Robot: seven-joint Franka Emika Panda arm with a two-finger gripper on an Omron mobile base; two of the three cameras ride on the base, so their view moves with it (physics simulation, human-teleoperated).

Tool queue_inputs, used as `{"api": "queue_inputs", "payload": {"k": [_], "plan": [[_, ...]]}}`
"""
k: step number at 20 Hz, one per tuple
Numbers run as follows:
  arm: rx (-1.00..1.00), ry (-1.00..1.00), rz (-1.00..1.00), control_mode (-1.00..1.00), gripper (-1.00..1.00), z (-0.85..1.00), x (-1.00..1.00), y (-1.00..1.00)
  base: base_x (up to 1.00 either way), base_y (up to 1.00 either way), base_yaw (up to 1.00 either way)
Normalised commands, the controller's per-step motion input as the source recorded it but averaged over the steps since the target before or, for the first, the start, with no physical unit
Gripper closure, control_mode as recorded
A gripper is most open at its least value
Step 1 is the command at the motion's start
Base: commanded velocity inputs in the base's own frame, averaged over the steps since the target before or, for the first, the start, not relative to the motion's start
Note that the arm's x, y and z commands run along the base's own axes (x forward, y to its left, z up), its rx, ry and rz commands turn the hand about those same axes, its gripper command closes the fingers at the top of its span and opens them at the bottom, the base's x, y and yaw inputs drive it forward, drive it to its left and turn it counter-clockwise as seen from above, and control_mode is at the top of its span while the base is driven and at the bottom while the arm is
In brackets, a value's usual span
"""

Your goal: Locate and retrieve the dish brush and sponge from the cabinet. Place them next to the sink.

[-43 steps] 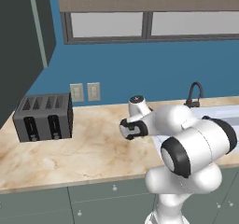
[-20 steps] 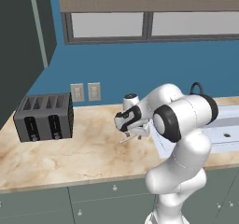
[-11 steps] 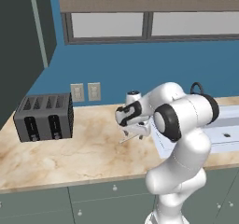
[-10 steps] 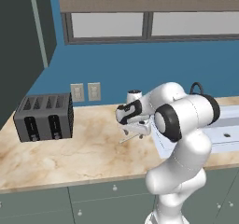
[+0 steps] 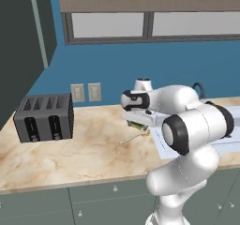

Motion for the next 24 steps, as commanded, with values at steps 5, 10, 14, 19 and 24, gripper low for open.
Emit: {"api": "queue_inputs", "payload": {"k": [5,10,14,19,24], "plan": [[-0.16,-0.07,0.26,-1.00,-1.00,0.58,-0.37,0.00,0.00,0.00,0.00],[-0.06,-0.07,0.18,-1.00,-1.00,0.76,-0.29,-0.01,0.00,0.00,0.00],[0.01,-0.20,0.11,-1.00,-1.00,0.60,-0.46,-0.01,0.00,0.00,0.00],[0.00,-0.25,0.09,-1.00,-1.00,0.60,-0.59,-0.01,0.00,0.00,0.00],[0.07,-0.36,0.06,-1.00,-1.00,0.30,-0.75,-0.06,0.00,0.00,0.00]]}}
